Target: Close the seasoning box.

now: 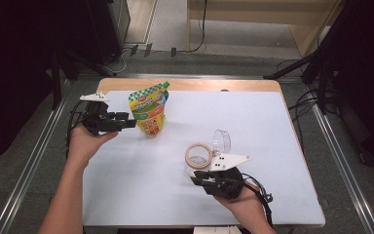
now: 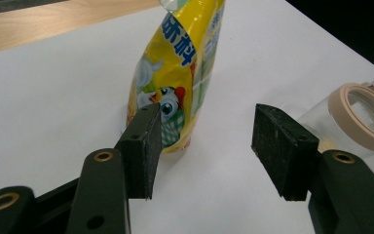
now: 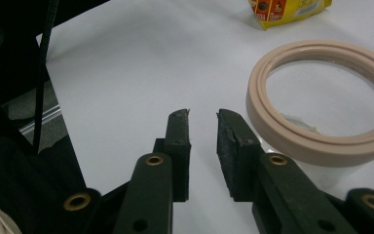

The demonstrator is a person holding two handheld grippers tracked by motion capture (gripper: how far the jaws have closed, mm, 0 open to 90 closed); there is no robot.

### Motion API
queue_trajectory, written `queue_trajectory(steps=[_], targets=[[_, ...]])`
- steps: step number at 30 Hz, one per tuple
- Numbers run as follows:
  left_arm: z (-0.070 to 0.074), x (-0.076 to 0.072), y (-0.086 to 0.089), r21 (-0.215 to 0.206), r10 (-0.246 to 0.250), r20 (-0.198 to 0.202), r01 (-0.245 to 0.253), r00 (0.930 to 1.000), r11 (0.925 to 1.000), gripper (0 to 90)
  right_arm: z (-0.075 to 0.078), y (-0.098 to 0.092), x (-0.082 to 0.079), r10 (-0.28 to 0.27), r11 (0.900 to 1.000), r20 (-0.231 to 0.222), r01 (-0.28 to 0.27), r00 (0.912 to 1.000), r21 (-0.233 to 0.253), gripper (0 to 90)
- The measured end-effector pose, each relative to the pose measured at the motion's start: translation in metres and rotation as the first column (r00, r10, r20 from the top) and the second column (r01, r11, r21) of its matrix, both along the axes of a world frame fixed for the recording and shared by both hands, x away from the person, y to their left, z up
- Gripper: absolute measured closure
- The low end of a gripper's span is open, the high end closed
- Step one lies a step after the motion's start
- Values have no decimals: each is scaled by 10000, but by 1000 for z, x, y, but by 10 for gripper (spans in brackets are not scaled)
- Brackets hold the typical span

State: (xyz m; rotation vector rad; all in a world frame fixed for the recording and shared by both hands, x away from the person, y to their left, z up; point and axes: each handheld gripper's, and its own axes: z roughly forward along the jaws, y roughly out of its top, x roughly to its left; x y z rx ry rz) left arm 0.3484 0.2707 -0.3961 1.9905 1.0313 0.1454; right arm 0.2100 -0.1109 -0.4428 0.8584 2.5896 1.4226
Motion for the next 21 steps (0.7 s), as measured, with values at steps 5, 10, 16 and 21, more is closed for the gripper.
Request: queue_trajectory(steps=[5, 10, 16, 21], targets=[[-4, 9, -11, 149, -139, 87, 138, 9999, 9998, 450, -9, 5, 2, 154, 9998, -189, -153, 9997, 96, 663], [-6, 20, -20, -14, -103, 56, 103, 9999, 9999, 465, -14, 12, 2, 392, 9992, -160, -392, 9991, -19, 629], [-8, 27, -29, 91, -82, 96, 81, 9999, 9999, 559, -17, 27, 2, 937, 9956, -231, -936, 9953, 56, 591], [-9, 28, -31, -172, 31, 67, -30, 10000, 9998, 696, -11, 47, 3, 1399, 9902, -114, -1400, 9901, -31, 584]])
